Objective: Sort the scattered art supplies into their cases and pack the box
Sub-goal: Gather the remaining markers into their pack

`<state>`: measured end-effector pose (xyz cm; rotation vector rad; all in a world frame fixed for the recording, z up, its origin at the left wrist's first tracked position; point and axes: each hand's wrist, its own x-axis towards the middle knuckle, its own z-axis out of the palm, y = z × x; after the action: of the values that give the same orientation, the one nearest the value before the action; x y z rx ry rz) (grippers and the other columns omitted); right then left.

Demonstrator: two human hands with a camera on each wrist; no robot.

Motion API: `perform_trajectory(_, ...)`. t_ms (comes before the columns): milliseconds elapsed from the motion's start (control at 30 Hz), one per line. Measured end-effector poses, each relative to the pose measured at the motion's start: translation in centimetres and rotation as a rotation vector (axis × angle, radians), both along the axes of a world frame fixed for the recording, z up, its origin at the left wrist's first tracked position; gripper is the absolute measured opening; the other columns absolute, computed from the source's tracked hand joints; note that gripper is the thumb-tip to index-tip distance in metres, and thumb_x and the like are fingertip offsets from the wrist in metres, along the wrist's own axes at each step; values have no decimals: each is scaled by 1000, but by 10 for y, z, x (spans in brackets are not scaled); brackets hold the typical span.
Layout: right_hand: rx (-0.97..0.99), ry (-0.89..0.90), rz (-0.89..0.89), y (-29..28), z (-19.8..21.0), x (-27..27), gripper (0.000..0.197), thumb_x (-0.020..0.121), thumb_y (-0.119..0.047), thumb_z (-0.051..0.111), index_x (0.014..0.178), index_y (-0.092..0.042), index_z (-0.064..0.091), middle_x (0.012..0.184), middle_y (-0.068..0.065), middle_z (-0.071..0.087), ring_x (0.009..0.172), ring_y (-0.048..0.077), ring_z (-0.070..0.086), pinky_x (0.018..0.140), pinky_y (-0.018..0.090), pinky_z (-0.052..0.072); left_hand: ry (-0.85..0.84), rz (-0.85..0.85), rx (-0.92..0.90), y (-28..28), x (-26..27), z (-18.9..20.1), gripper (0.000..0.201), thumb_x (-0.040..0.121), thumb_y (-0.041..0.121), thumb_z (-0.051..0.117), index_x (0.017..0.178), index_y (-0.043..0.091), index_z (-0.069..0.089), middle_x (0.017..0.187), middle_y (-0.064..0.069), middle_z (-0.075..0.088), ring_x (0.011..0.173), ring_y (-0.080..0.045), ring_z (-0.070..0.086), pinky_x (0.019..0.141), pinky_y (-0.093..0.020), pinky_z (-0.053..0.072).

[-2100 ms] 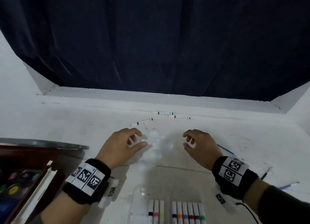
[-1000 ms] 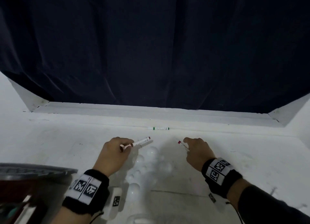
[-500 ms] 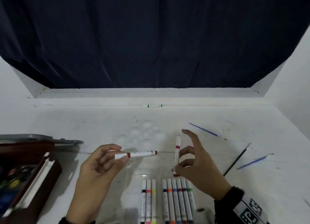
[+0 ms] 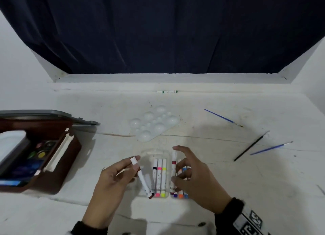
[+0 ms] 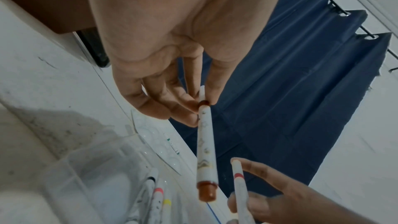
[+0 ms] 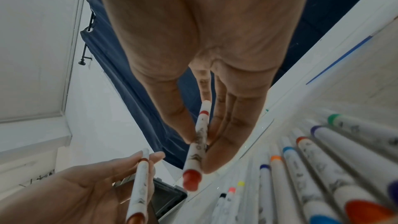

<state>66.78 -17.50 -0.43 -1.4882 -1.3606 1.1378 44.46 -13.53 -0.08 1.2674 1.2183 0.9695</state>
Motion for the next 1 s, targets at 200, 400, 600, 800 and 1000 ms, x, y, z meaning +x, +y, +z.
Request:
perform_trajectory(200, -3, -6, -6, 5, -10, -25, 65, 82, -3, 68, 124, -47, 47, 89, 4, 62, 66, 19, 68, 68, 46, 61, 92, -115, 60, 10, -15, -11, 28, 88, 8, 72, 111, 24, 73, 81, -13, 64, 73, -16, 65, 69, -18, 50)
perform_trajectory(400, -33, -96, -41, 23, -21, -53, 64, 78, -5, 73, 123, -43, 47, 81, 3, 65, 63, 15, 66, 63, 32, 58, 207, -294, 49, 46, -23, -12, 20, 88, 17, 75, 105, 25, 70, 84, -6, 73, 74, -18, 73, 73, -37, 55)
perform_trajectory(600, -72, -279, -60, 32, -27, -64, 58, 78, -13, 77, 122, -35, 47, 75, -3, 65, 64, 6, 63, 62, 20, 52, 246, -396, 68, 71, -19, -22, 20, 84, 19, 79, 101, 26, 71, 80, -3, 73, 71, -15, 74, 69, -24, 55)
perform_trajectory(800, -79, -431, -12, 39, -25, -67, 64, 81, -19, 76, 135, -30, 45, 93, -12, 62, 71, 3, 56, 63, 12, 42, 435, -448, 167, 84, -17, -32, 28, 81, 27, 82, 107, 27, 73, 87, 7, 73, 76, -3, 71, 71, -17, 55)
perform_trajectory(1000, -103, -615, 115, 46, -21, -63, 78, 81, -31, 76, 147, -27, 35, 122, 1, 53, 107, 18, 52, 93, 28, 43, 510, -549, 174, 86, -20, -35, 60, 76, 22, 87, 131, 20, 64, 106, 9, 72, 84, 4, 70, 80, -12, 54)
